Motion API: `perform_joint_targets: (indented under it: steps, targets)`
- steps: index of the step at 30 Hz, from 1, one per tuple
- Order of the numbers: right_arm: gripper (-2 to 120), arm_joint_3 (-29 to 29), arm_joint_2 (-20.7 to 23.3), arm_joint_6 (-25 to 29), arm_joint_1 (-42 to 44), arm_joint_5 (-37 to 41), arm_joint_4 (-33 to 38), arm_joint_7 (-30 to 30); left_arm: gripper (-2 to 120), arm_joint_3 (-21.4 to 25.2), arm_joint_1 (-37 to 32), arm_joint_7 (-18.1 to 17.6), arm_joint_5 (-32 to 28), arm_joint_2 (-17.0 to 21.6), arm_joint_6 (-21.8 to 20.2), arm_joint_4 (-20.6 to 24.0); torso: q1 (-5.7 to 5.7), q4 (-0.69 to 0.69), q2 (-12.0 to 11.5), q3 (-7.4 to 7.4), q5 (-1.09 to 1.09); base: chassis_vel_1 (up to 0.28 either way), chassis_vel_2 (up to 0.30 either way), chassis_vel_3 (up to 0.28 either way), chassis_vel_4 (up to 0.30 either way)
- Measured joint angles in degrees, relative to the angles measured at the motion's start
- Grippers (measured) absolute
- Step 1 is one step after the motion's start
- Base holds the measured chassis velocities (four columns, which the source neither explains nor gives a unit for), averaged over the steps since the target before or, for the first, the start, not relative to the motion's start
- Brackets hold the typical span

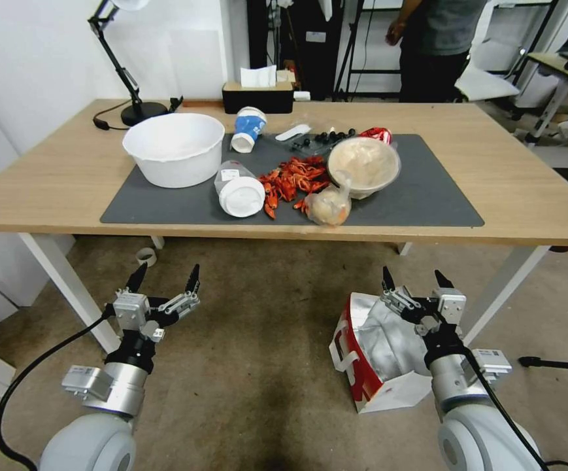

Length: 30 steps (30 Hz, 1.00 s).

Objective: Pick up the food delivery bag from the floor and place it on the table.

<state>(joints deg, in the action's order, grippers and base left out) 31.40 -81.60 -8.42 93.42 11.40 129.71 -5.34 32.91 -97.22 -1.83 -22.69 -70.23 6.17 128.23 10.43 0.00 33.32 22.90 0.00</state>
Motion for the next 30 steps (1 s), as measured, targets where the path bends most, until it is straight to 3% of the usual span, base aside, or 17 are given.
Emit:
perform_joint_targets:
  steps: [10, 25, 30]
  targets:
    - [100, -0.4, -0.6, 0.8, 0.0, -0.9, -0.4, -2.0, 100, 0.0, 0.1, 0.1, 0.0, 0.1, 0.3, -0.4, -0.89, 0.00, -2.3, -1.38, 0.00, 0.000, 0.000, 0.000, 0.000]
    - [100, -0.6, -1.4, 8.6, 0.2, -5.0, -2.8, -2.5, 100, -0.1, 0.2, 0.2, 0.0, 0.2, 0.4, -0.8, -2.19, 0.00, -5.7, -3.54, 0.00, 0.000, 0.000, 0.000, 0.000]
    - [100, -0.7, -1.4, 8.9, 0.3, -5.0, -3.2, -2.3, 100, 0.0, 0.2, 0.2, 0.0, 0.2, 0.5, -0.8, -2.62, 0.00, -7.0, -4.37, 0.00, 0.000, 0.000, 0.000, 0.000]
